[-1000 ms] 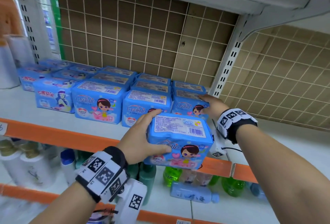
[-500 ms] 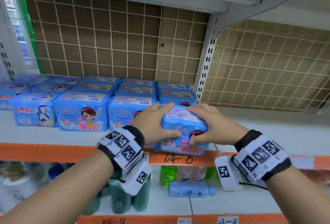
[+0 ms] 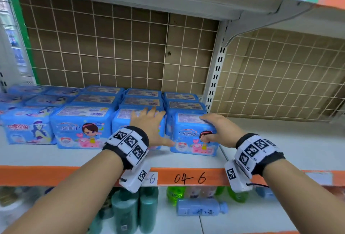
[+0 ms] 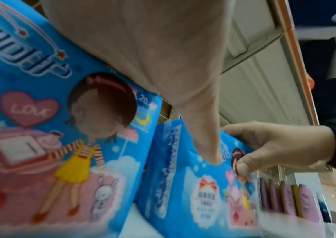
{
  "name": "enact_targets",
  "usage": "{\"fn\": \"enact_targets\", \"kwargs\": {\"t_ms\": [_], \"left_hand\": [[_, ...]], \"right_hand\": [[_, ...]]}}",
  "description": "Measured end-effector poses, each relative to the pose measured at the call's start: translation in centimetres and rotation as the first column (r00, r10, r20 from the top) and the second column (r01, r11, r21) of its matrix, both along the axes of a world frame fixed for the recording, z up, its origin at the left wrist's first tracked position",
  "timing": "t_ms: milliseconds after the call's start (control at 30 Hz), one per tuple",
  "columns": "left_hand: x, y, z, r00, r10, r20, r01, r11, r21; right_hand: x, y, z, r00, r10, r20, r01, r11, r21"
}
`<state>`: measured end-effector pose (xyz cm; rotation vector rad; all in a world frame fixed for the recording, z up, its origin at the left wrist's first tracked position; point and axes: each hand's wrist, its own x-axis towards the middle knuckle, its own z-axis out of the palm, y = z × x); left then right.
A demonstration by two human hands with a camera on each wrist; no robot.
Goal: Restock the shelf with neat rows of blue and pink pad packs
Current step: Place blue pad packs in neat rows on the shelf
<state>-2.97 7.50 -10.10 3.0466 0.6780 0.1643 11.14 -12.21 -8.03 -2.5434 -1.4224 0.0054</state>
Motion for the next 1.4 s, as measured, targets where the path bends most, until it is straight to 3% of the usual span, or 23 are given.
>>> {"fn": "enact_targets", "kwargs": {"t_ms": [367, 667, 733, 867, 967, 1033, 1100, 1200, 1333, 1400], "left_hand": [[0.6, 0.3, -0.2, 1.0, -0.013, -0.015, 0.013, 1.0, 0.003], [-0.3, 0.2, 0.7, 0.998, -0.065, -0.022, 0.064, 0.997, -0.051], [-1.4, -0.3, 1.0, 0.995, -0.092, 0.047, 0.096, 0.992, -0.082], [-3.9, -3.8, 0.4, 0.937, -0.174, 0.304, 0.209, 0.974, -0.086], [-5.9, -8.7, -1.8, 0.86, -0.194, 0.472, 0.302, 0.939, -0.163], [-6.9, -12.5, -4.0, 0.847, -0.193, 0.496, 0.332, 0.92, -0.209], [-7.8, -16.6, -7.1, 0.89, -0.189, 0.415, 0.322, 0.905, -0.279], [-9.2, -21.9, -12.7, 0.972, -0.192, 0.137, 0.229, 0.907, -0.352], [-10.4, -27.4, -19.7, 0.988, -0.152, -0.041, 0.121, 0.9, -0.42], [-11.7, -29.2, -24.1, 0.964, -0.022, -0.265, -0.122, 0.847, -0.517]], "right_hand": [[-0.9, 2.7, -0.7, 0.997, 0.062, 0.04, -0.065, 0.996, 0.068], [-2.8, 2.7, -1.0, 0.974, -0.066, 0.217, 0.085, 0.993, -0.077], [-3.4, 2.3, -1.3, 0.97, -0.068, 0.234, 0.083, 0.995, -0.056], [-5.3, -0.2, -1.4, 0.981, 0.025, 0.193, -0.065, 0.977, 0.204], [-6.9, -4.2, -2.2, 0.986, 0.095, 0.139, -0.139, 0.925, 0.353], [-7.7, -7.6, -3.5, 0.992, 0.089, 0.086, -0.116, 0.907, 0.406], [-8.3, -11.2, -5.6, 0.998, 0.07, -0.001, -0.063, 0.901, 0.43], [-9.1, -16.4, -10.3, 0.982, 0.012, -0.187, 0.071, 0.899, 0.432], [-9.8, -21.5, -17.5, 0.918, -0.013, -0.397, 0.154, 0.933, 0.325], [-10.5, -23.2, -21.5, 0.885, -0.024, -0.465, 0.145, 0.963, 0.226]]}}
